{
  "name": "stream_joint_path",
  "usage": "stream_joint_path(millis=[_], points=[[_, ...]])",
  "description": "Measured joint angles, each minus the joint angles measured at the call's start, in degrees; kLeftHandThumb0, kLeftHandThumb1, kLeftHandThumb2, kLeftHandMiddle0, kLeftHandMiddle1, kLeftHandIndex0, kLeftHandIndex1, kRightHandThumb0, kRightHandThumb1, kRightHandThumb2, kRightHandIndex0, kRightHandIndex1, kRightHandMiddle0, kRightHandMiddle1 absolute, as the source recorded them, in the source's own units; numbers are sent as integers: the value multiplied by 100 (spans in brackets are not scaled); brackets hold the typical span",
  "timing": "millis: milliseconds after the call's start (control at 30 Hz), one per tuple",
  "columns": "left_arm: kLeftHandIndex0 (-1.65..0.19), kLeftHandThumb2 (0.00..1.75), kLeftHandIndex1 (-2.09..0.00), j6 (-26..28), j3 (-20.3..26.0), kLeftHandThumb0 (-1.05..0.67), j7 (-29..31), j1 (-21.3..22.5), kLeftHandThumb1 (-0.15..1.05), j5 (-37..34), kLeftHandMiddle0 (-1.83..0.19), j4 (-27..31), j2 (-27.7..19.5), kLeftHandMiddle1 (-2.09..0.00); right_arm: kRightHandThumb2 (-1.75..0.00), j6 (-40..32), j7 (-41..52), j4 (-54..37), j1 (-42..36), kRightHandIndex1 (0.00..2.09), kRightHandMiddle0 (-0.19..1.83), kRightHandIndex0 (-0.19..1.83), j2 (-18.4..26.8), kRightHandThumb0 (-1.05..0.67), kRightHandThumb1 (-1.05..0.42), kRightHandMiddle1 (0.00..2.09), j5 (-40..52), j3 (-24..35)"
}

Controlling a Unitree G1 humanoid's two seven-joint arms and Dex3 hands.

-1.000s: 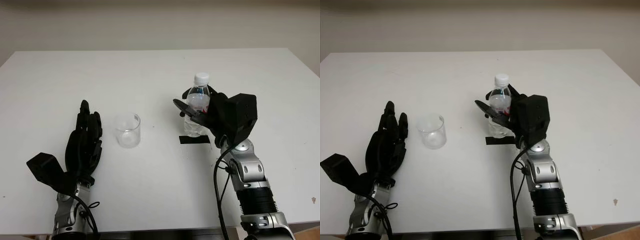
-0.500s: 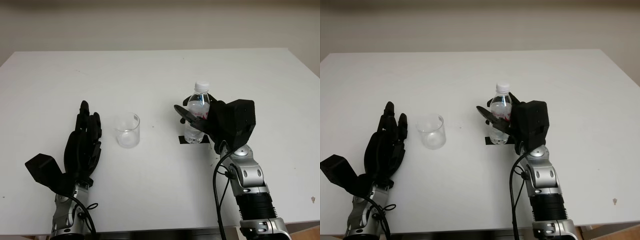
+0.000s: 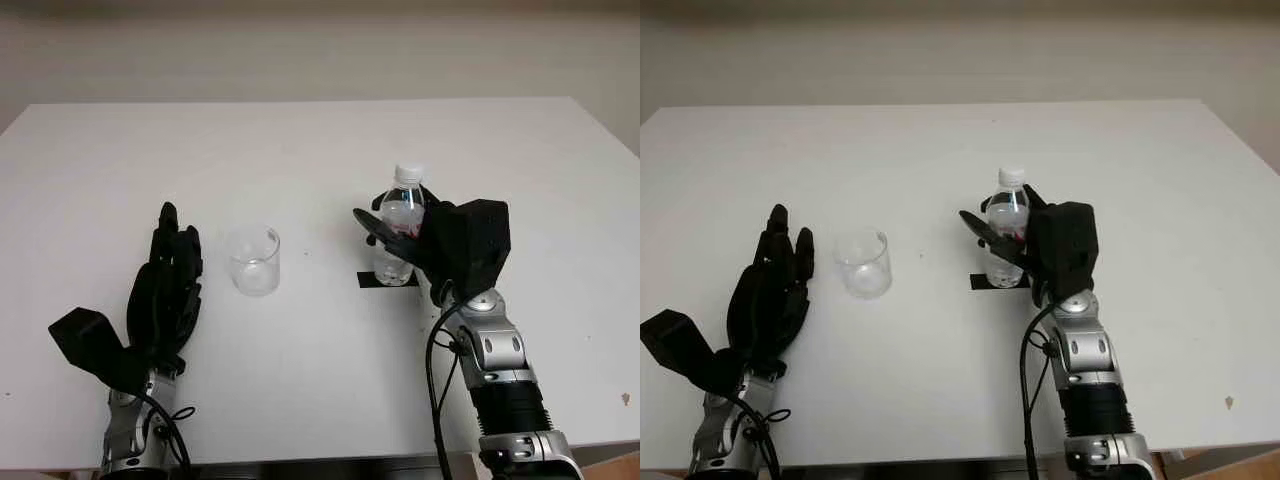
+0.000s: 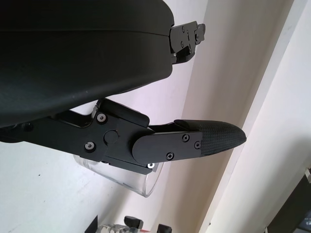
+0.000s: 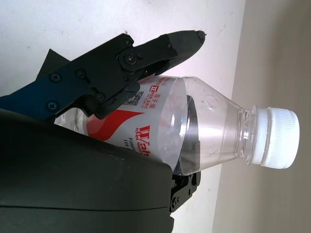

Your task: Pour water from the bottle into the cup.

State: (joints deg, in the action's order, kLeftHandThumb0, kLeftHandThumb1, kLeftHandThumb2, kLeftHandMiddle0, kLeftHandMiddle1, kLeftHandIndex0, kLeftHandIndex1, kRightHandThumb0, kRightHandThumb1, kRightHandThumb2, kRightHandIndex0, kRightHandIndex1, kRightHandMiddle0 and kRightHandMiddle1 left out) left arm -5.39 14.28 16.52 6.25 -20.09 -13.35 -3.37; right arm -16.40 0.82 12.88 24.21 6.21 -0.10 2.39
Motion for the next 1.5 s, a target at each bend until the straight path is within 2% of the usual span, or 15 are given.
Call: stream_joint_path(millis=[467, 667, 867, 1067, 1100, 1133, 1167, 1200, 1233, 1267, 1300, 1333, 1400, 1433, 1500], points=[[17, 44, -6, 80, 28, -76, -26, -10, 105, -10, 17, 21, -23, -6, -31, 146, 251, 202, 64, 209, 100, 141, 3, -37, -105, 209, 97, 60], [17, 42, -6, 94, 35, -76, -27, -12, 105, -15, 16, 22, -48, -6, -14, 129, 514, 209, 62, 209, 96, 134, 32, -50, -105, 209, 210, 69], [18, 43, -5, 102, 50, -75, -10, -11, 105, -17, 18, 18, -65, -5, -4, 87, 885, 203, 65, 209, 39, 97, 177, -57, -96, 209, 221, 18], [17, 43, -6, 120, 54, -75, 38, -12, 105, -23, 17, 16, -94, -5, -4, -18, 894, 68, 52, 209, 15, 59, 255, -59, -89, 209, 90, -125], [17, 43, -6, 131, 59, -75, 32, -11, 105, -37, 17, 19, -94, -6, -5, -58, 885, 23, 41, 209, 9, 46, 256, -60, -88, 209, 74, -140], [17, 42, -6, 138, 64, -75, 20, -11, 105, -47, 16, 19, -94, -6, -5, -93, 884, -17, 30, 209, 0, 20, 261, -63, -87, 209, 47, -161], [17, 42, -6, 142, 67, -75, 11, -11, 105, -52, 16, 19, -94, -6, -5, -113, 885, -45, 25, 209, -4, 11, 271, -64, -87, 209, 18, -187], [17, 42, -6, 143, 68, -75, 7, -11, 105, -53, 16, 19, -95, -6, -5, -117, 892, -73, 21, 199, -12, -4, 297, -68, -88, 198, -47, -237], [17, 43, -6, 146, 68, -75, 4, -9, 105, -53, 16, 19, -95, -6, -6, -116, 913, -103, 18, 172, -16, -13, 351, -73, -89, 172, -152, -316], [17, 43, -6, 152, 68, -74, 2, -7, 105, -54, 16, 20, -95, -6, -6, -119, 957, -137, 1, 154, -18, -16, 425, -75, -89, 151, -255, -403], [17, 43, -6, 153, 68, -74, 0, -6, 105, -54, 16, 20, -96, -6, -5, -131, 1022, -168, -25, 129, -18, -18, 496, -76, -89, 127, -317, -472], [17, 43, -6, 153, 68, -75, 0, -3, 105, -55, 16, 18, -99, -6, -5, -163, 1115, -209, -66, 90, -19, -19, 555, -77, -90, 91, -341, -507], [17, 44, -5, 146, 70, -75, 11, 5, 105, -54, 16, 1, -112, -5, -5, -181, 1300, -283, -156, 41, -14, -17, 667, -79, -90, 46, -364, -584], [17, 44, -5, 142, 72, -75, 23, 9, 105, -55, 16, -8, -115, -5, -5, -179, 1369, -304, -194, 22, -16, -18, 706, -81, -89, 27, -379, -607], [17, 44, -5, 136, 76, -75, 36, 13, 105, -55, 16, -21, -118, -5, -5, -178, 1445, -337, -251, 6, -18, -19, 759, -83, -89, 10, -406, -637]])
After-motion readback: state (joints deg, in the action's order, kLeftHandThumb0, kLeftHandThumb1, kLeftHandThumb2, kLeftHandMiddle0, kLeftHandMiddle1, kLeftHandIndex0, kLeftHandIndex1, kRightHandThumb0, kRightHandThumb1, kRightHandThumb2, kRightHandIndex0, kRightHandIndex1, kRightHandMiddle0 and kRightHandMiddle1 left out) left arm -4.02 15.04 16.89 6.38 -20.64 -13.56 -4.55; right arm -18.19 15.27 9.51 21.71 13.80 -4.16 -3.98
